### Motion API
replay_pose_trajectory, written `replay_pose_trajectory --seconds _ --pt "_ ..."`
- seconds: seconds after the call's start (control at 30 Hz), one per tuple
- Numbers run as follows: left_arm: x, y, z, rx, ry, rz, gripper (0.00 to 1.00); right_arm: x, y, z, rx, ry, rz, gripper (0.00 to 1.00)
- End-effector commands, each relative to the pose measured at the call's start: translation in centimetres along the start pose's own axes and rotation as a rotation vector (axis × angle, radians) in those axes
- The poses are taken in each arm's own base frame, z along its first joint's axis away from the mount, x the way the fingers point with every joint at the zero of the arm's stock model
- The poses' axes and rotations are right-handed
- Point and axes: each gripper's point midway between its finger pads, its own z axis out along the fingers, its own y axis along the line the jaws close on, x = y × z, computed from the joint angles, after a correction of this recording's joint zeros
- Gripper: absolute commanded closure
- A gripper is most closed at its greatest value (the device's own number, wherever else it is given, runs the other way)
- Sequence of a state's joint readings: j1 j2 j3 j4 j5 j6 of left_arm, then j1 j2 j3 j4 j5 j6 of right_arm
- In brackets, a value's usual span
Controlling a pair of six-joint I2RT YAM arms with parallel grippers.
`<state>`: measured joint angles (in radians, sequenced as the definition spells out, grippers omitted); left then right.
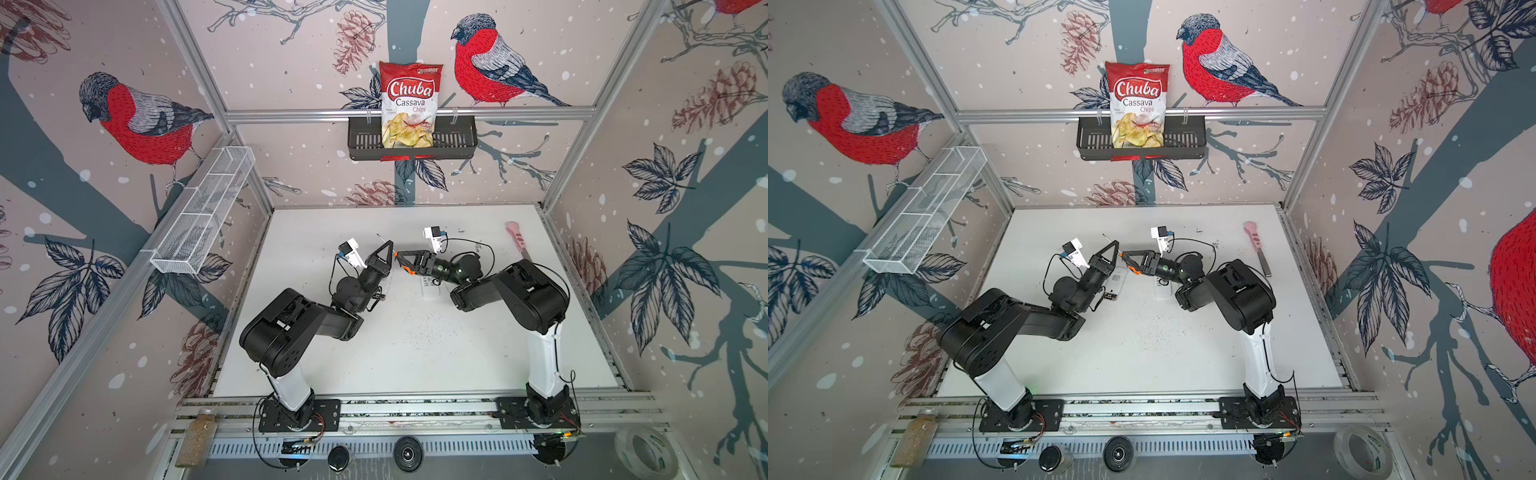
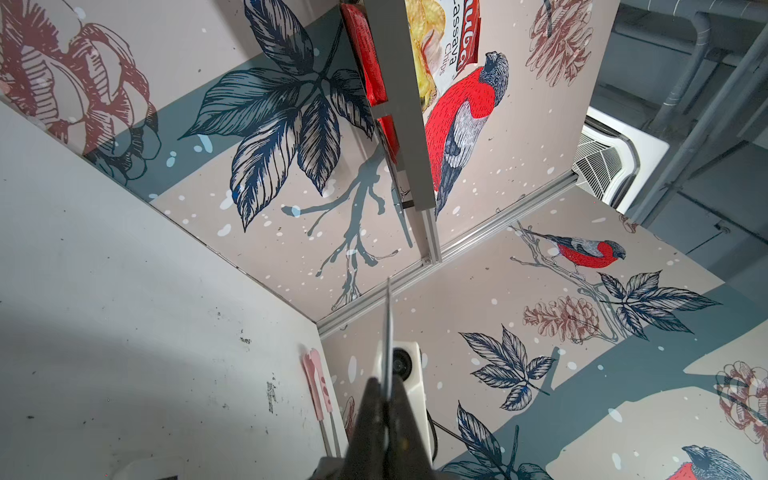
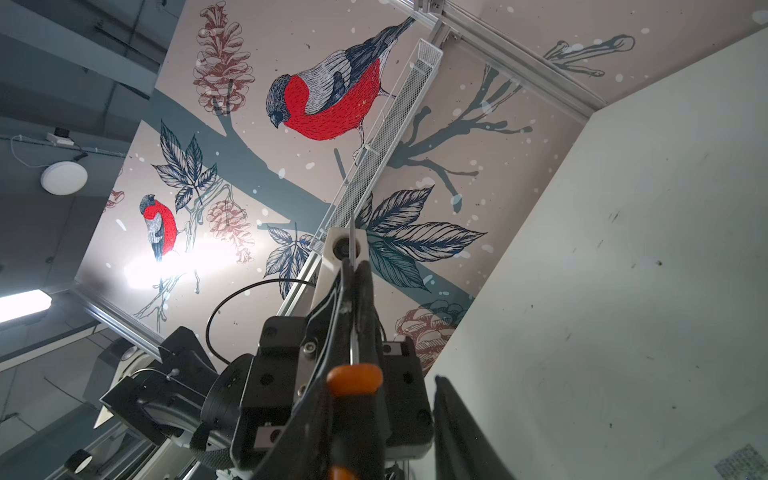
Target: Unload the batteries from the remote control
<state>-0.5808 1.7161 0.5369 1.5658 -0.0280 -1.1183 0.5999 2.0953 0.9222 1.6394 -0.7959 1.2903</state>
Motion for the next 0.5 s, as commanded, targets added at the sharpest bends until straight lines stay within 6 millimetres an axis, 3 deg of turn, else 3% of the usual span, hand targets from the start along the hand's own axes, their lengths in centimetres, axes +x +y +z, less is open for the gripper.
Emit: replay_pose_trajectory --seconds 0.0,0.1,0.37,0.47 --pt "-2.5 -5.5 -0.7 0.225 -0.094 0.006 1.00 -0.4 3.8 -0.1 -0.147 0.000 -0.115 0.53" --pt "-2.4 -5.9 -0.7 0.240 -0.081 0.021 1.00 -0.1 3.9 0.0 -0.151 0.014 -0.114 0.49" --pt "-2.2 -6.4 -0.6 0.263 -0.062 0.051 1.00 0.3 3.9 0.2 -0.163 0.054 -0.102 0.58" --pt "-2.0 -6.0 -0.4 0.258 -0.050 0.042 1.00 0.4 4.2 0.5 -0.175 0.073 -0.106 0.53"
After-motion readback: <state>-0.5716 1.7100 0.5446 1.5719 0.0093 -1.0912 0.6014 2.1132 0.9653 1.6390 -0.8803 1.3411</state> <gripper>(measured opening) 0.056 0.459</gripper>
